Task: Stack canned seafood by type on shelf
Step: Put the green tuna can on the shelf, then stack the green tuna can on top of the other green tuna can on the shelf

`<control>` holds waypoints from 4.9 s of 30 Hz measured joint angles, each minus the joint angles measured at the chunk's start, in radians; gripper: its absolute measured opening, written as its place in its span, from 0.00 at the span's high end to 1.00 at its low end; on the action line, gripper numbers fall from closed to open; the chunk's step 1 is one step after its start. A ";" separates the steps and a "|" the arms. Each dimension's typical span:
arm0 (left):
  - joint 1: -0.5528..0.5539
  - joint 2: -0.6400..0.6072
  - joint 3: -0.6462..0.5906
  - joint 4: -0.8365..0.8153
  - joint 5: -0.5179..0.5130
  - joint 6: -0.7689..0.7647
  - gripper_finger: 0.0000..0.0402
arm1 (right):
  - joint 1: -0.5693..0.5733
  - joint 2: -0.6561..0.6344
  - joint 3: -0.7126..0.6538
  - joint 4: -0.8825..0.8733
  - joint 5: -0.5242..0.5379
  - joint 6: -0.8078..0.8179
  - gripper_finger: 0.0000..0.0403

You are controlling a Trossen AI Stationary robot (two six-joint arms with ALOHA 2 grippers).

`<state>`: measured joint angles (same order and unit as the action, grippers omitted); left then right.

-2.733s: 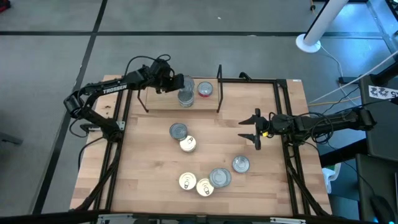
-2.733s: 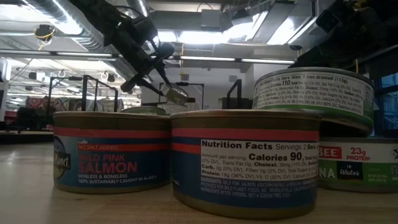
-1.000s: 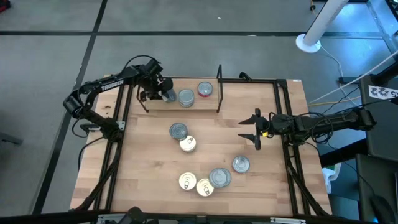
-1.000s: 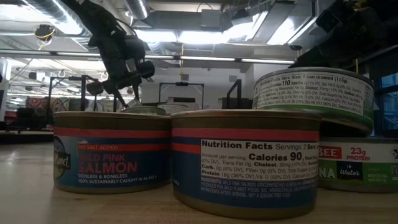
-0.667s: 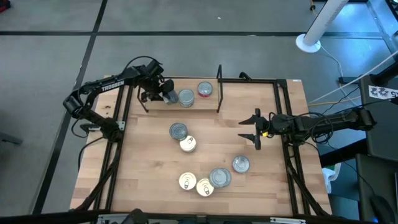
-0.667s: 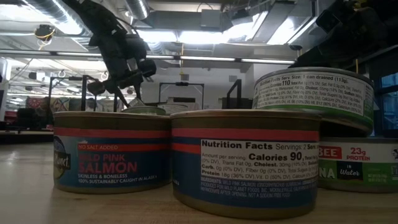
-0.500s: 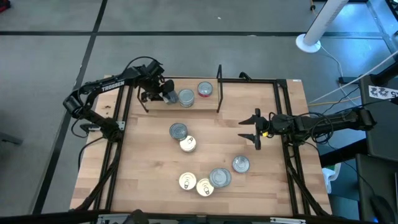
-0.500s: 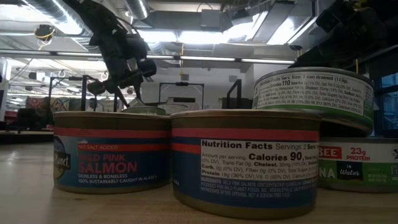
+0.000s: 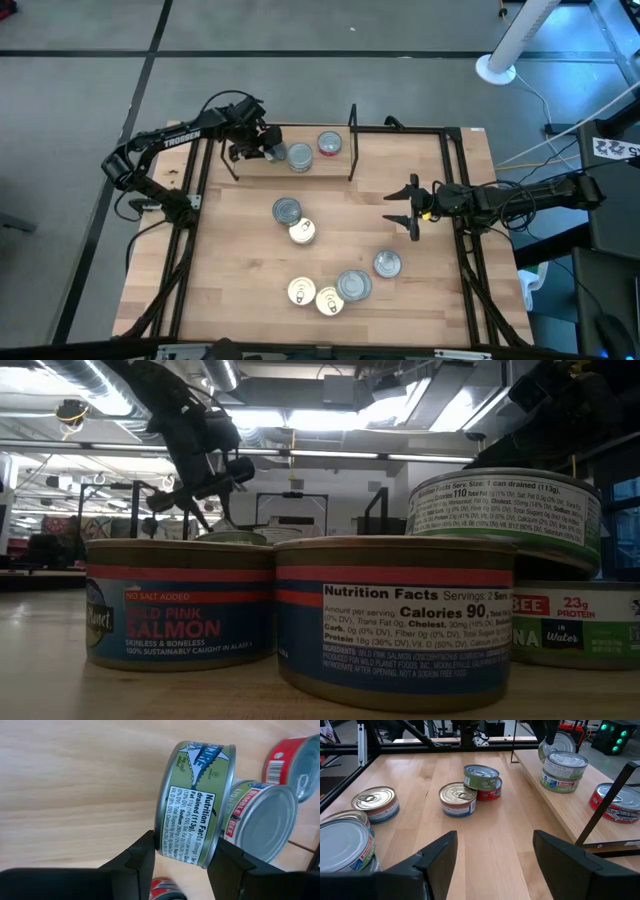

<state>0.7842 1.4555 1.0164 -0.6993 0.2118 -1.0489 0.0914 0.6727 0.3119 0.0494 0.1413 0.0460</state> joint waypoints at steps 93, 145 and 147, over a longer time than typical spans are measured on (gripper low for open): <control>-0.326 -0.081 0.000 0.026 0.259 0.386 0.45 | 0.000 0.000 0.000 0.001 -0.003 0.060 0.36; -1.253 0.198 0.000 0.053 -1.035 0.770 0.45 | 0.000 0.449 0.000 0.531 0.050 0.664 0.36; -1.263 0.229 0.000 0.053 -1.088 0.776 0.45 | 0.000 0.449 0.000 0.531 0.050 0.664 0.36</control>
<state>-0.4785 1.6850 1.0168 -0.6464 -0.8758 -0.2730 0.0910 1.1221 0.3122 0.5800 0.1913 0.7101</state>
